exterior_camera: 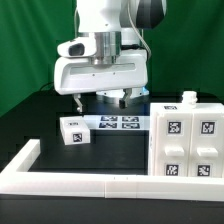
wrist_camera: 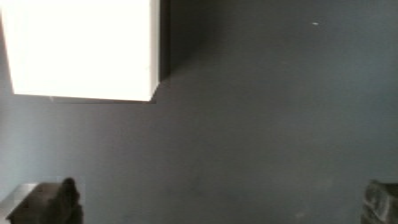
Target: Assemble cabinet
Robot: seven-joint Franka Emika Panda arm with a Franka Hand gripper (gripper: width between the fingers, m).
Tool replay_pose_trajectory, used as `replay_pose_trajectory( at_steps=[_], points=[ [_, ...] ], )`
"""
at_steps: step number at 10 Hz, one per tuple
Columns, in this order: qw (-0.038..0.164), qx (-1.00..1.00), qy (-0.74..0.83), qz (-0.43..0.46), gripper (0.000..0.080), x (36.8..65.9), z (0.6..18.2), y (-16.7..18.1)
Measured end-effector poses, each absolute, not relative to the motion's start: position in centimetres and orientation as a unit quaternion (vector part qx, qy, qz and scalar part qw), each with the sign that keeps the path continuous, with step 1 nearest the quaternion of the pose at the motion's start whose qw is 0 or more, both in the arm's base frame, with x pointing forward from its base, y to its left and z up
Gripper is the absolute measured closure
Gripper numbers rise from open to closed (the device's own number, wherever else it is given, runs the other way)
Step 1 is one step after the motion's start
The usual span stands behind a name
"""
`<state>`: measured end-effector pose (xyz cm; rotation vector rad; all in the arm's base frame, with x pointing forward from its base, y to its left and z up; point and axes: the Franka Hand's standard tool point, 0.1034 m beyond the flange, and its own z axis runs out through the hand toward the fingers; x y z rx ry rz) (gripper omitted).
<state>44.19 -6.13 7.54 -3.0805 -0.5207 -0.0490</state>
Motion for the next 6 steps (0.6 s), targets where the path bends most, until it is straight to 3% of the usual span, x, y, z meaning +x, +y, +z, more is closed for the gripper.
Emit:
replay_pose_trajectory(
  at_steps=[2,6],
  points=[
    [0.008,-0.984,-0.177,-0.016,0.0002,43.9,7.4,-6.5],
    [0.003,-0.983,-0.184,-0.001,0.0002,39.3,4.8,-11.8]
  ],
)
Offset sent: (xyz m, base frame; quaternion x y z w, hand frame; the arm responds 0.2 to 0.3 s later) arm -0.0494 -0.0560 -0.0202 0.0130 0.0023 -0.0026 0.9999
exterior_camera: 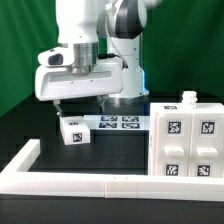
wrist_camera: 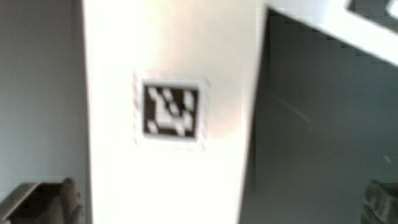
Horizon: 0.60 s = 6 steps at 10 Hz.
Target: Assemble cabinet
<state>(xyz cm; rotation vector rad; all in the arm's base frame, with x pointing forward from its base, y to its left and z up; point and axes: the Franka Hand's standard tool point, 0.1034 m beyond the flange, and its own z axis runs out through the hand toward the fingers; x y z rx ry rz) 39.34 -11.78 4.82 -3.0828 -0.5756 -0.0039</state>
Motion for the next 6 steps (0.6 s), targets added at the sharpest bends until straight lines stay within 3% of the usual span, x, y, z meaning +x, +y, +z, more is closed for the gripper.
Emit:
replay_pose_trajectory(
  at_steps=[3,6],
  points=[
    [0.007,-0.984,-0.176,0.009,0.0002,38.52,3.67,-13.29],
    [0.006,-0.984,-0.176,0.008,0.0002,38.53,3.65,-13.27]
  ],
)
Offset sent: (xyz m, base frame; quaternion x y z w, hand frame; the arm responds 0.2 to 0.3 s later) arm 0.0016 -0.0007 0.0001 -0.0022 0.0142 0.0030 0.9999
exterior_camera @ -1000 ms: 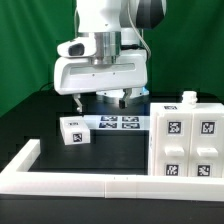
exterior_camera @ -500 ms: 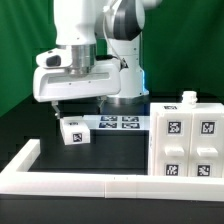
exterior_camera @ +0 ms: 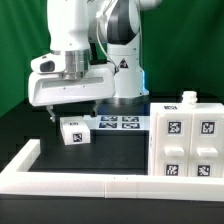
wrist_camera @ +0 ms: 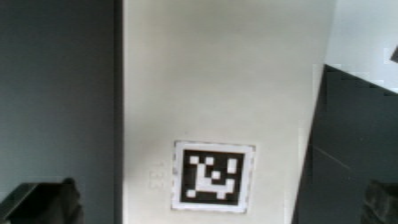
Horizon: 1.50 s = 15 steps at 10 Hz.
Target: Assemble cabinet
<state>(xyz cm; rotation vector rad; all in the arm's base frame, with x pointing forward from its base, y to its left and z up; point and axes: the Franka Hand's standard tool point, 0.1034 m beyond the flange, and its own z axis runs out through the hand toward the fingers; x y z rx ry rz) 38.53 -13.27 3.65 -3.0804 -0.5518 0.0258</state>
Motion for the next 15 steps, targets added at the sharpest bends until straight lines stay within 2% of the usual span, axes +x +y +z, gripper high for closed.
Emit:
replay_pose_trajectory(
  at_steps=[2,4,6,9,13,15],
  points=[
    [0.006,-0.984,-0.176,0.008,0.0002,38.5,3.5,-13.2],
    [0.001,-0.984,-0.18,0.002,0.0002,38.4,1.8,-12.7],
    [-0.003,-0.982,-0.19,-0.005,0.0002,39.1,2.5,-12.2],
    [-0.001,-0.982,-0.19,-0.001,0.0002,38.9,2.2,-12.2],
    [0.0,-0.981,-0.194,0.005,0.0002,37.8,0.8,-13.1],
    [-0.002,-0.981,-0.192,0.003,0.0002,37.6,0.6,-13.2]
  ],
)
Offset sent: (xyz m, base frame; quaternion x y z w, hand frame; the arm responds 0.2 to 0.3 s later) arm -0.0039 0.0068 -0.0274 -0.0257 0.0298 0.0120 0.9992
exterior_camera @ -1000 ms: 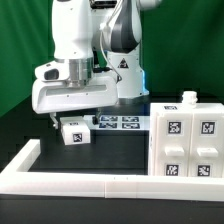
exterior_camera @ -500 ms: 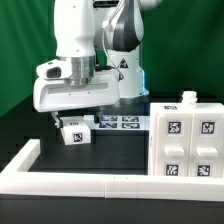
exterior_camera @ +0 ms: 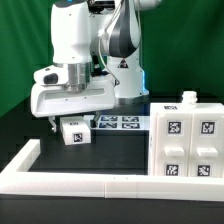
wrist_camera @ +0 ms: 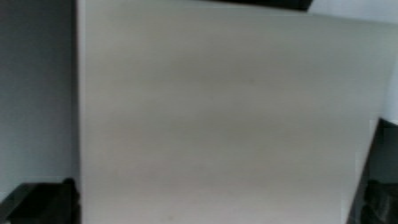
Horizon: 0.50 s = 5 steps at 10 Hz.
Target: Assemble cabinet
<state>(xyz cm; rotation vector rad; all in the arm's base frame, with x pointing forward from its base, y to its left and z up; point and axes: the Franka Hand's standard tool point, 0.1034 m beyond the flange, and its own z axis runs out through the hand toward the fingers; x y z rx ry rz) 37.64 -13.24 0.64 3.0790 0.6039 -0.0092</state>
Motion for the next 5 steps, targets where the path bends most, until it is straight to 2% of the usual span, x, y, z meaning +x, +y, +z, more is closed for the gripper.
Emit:
replay_pose_trajectory(
  at_steps=[2,3,5],
  points=[
    [0.002,0.981,0.193,-0.002,0.0031,37.72,0.66,-13.21],
    [0.002,0.981,0.193,-0.002,0.0212,37.75,0.67,-13.22],
    [0.002,0.981,0.193,-0.002,0.0242,37.74,0.67,-13.22]
  ],
)
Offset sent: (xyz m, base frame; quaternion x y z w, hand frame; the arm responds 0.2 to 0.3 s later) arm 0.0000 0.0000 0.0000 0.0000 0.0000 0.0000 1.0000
